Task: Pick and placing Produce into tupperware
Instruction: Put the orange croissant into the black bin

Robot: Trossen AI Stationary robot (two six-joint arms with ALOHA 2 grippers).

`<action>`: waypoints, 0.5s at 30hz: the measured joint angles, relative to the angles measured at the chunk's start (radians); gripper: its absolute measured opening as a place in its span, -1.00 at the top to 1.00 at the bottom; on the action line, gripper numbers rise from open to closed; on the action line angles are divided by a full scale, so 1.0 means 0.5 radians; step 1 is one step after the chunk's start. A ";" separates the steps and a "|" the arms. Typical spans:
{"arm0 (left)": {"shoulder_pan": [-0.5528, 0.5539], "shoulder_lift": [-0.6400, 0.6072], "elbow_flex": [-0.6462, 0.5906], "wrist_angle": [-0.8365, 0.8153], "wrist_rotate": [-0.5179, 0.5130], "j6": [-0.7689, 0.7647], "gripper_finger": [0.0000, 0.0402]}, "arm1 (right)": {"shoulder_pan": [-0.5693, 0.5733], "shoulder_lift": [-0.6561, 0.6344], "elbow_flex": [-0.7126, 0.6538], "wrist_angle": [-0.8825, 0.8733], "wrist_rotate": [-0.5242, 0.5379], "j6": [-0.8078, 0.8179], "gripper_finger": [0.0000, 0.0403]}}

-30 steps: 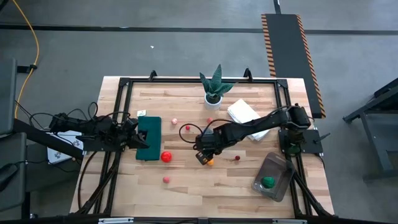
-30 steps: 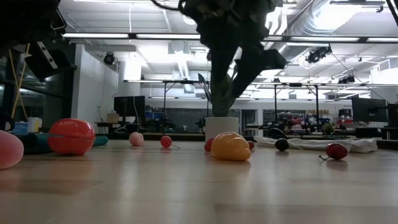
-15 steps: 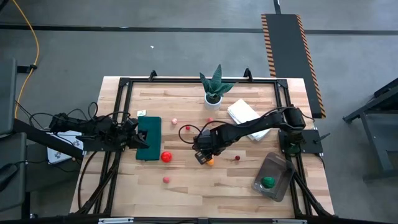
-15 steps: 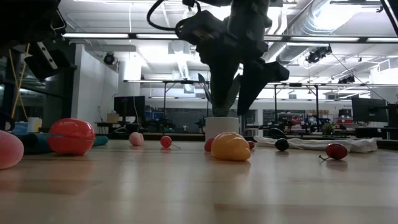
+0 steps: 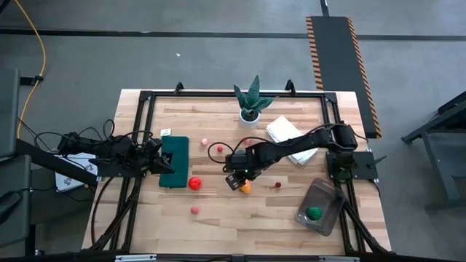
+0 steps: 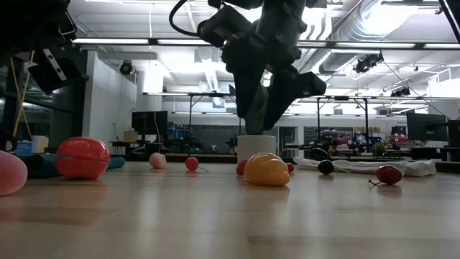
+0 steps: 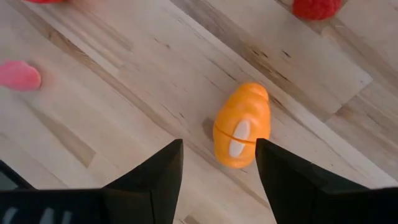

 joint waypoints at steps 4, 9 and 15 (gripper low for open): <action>0.000 0.000 0.000 0.000 0.000 0.000 1.00 | 0.000 0.000 0.000 0.007 0.009 0.002 0.04; 0.000 0.000 0.000 0.000 0.000 0.000 1.00 | -0.003 -0.001 0.000 0.007 0.010 0.058 0.04; 0.000 0.000 0.000 -0.030 0.000 0.000 1.00 | -0.003 -0.001 0.000 0.006 0.124 0.021 0.04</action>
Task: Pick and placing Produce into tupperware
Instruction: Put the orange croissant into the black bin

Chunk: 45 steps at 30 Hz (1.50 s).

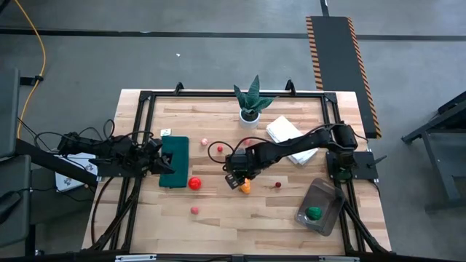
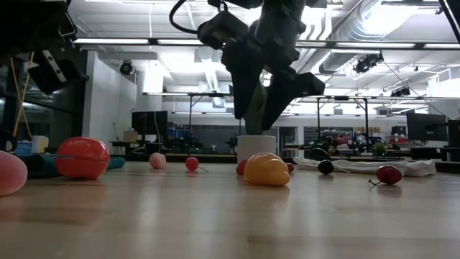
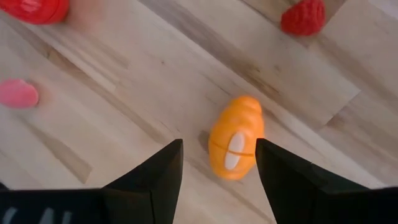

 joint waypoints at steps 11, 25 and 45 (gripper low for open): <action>0.000 0.000 0.000 0.000 0.000 0.000 1.00 | 0.005 0.000 0.000 -0.017 -0.036 -0.014 0.04; 0.000 0.000 0.000 0.000 0.036 0.001 1.00 | 0.004 0.000 0.000 -0.032 -0.051 0.090 0.04; -0.001 0.000 0.000 -0.054 0.076 0.001 1.00 | -0.010 -0.002 0.000 -0.032 0.003 0.173 0.04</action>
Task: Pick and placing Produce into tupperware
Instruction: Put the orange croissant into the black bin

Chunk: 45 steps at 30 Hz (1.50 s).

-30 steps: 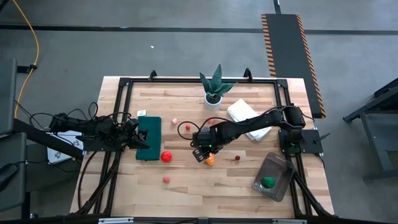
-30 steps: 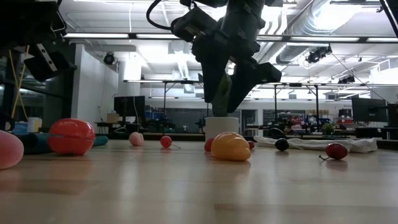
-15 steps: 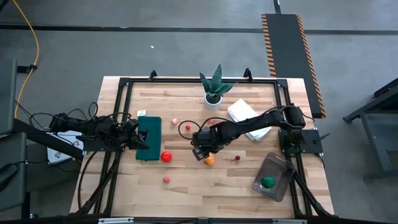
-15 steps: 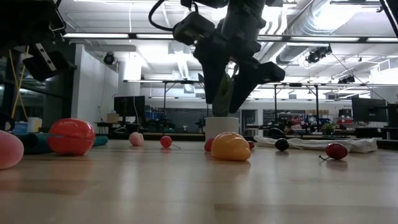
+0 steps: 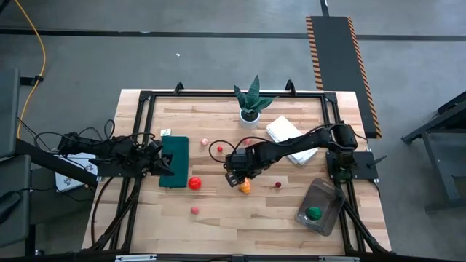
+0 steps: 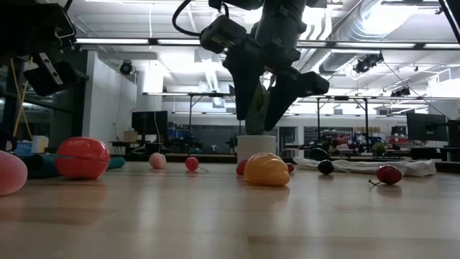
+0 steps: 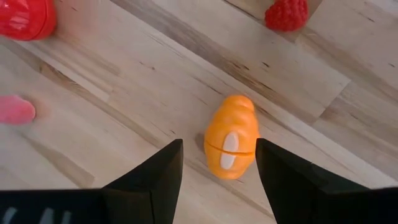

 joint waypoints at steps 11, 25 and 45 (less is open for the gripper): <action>0.000 0.000 0.000 0.000 0.007 0.000 1.00 | 0.001 0.000 0.000 -0.014 0.043 -0.033 0.04; 0.000 0.000 0.000 0.000 0.014 -0.003 1.00 | 0.000 0.000 0.000 0.002 0.040 -0.152 0.04; 0.000 0.000 0.000 -0.007 0.014 -0.002 1.00 | 0.002 0.001 0.000 0.114 0.103 -0.129 -0.21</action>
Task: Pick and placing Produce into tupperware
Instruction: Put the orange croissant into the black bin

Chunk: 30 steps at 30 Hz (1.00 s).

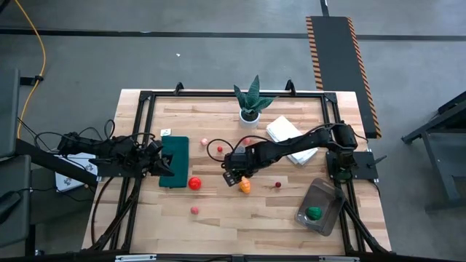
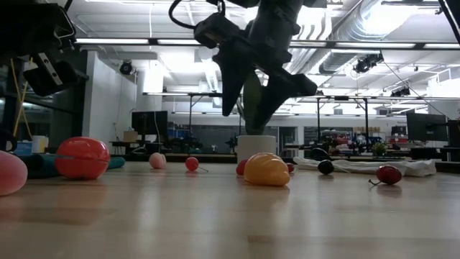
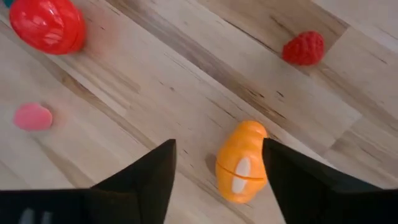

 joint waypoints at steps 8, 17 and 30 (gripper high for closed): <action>0.000 0.000 0.000 0.000 0.000 0.000 1.00 | 0.002 0.000 -0.001 -0.182 -0.035 0.164 -0.58; 0.000 0.000 0.000 -0.002 0.000 0.000 1.00 | 0.041 0.076 -0.002 -0.091 -0.141 0.311 -0.60; 0.000 -0.001 0.000 -0.030 0.003 0.000 1.00 | 0.053 0.117 -0.002 -0.095 -0.153 0.395 -0.60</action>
